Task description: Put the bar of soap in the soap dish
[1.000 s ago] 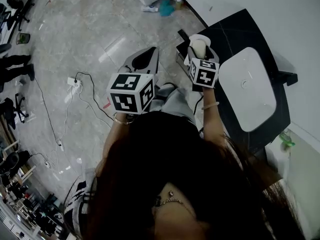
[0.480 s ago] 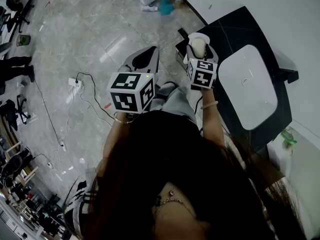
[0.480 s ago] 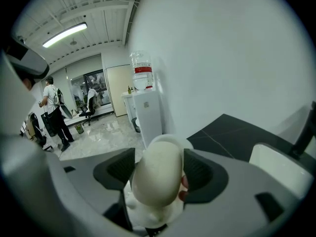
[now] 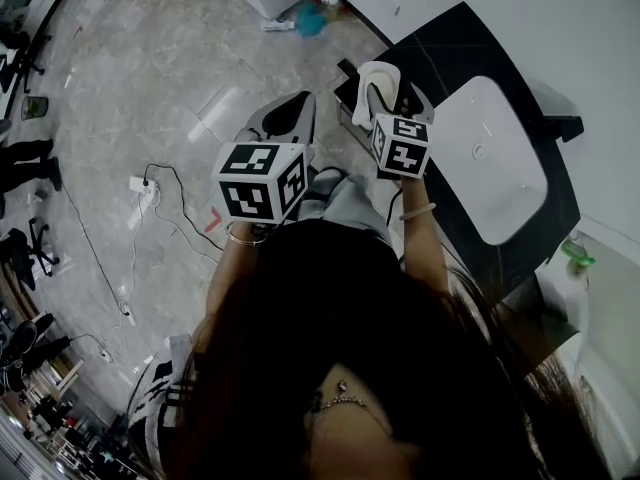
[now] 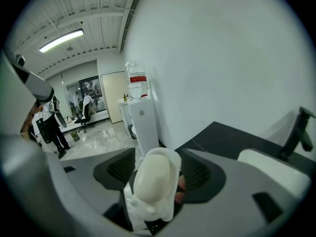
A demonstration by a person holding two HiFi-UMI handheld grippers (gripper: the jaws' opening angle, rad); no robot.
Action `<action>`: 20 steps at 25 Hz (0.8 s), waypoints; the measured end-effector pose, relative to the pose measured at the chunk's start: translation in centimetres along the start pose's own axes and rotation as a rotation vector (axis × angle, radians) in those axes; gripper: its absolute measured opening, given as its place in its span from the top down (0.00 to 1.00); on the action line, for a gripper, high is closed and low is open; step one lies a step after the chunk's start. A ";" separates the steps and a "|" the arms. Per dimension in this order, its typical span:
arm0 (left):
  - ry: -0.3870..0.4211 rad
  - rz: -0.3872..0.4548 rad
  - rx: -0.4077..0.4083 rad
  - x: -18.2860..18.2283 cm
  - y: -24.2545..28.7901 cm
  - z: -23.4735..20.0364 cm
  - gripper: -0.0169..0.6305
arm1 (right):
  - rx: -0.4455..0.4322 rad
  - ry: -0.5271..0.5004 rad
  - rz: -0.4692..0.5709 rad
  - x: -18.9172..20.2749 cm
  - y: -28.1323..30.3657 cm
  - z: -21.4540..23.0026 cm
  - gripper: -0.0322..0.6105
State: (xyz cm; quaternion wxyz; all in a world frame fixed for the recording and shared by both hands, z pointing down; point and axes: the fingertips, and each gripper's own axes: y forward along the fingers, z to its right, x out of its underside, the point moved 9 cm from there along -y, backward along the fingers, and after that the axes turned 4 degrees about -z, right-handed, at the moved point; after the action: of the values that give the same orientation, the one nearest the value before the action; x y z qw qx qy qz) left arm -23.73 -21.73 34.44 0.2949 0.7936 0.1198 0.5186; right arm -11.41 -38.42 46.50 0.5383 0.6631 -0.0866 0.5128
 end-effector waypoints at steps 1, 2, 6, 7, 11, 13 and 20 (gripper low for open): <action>0.005 0.000 0.012 0.0 0.1 0.2 0.98 | 0.002 0.012 -0.004 -0.1 -0.4 0.1 0.47; 0.010 -0.001 0.024 0.0 0.3 0.5 0.98 | 0.004 0.026 -0.011 -0.2 -0.8 0.3 0.47; 0.037 -0.001 0.072 0.0 0.9 1.6 0.98 | 0.020 0.072 -0.022 -0.5 -2.6 0.5 0.54; 0.044 -0.002 0.084 0.0 1.0 1.9 0.98 | 0.028 0.074 -0.018 -0.6 -3.0 0.5 0.58; 0.066 0.001 0.127 0.2 1.2 2.8 0.98 | 0.063 0.080 -0.002 -0.6 -5.2 0.6 0.70; 0.078 0.000 0.145 0.3 1.3 3.2 0.98 | 0.086 0.090 0.001 -0.6 -6.5 0.8 0.77; 0.123 -0.016 0.197 0.7 1.8 4.8 0.98 | 0.127 0.114 0.009 -0.3 -10.7 0.3 0.88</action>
State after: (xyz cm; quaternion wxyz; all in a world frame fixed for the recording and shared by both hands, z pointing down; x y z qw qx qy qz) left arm -19.35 -24.45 34.69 0.2116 0.7844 0.1944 0.5497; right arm -4.26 -34.51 39.63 0.4971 0.6652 -0.0259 0.5565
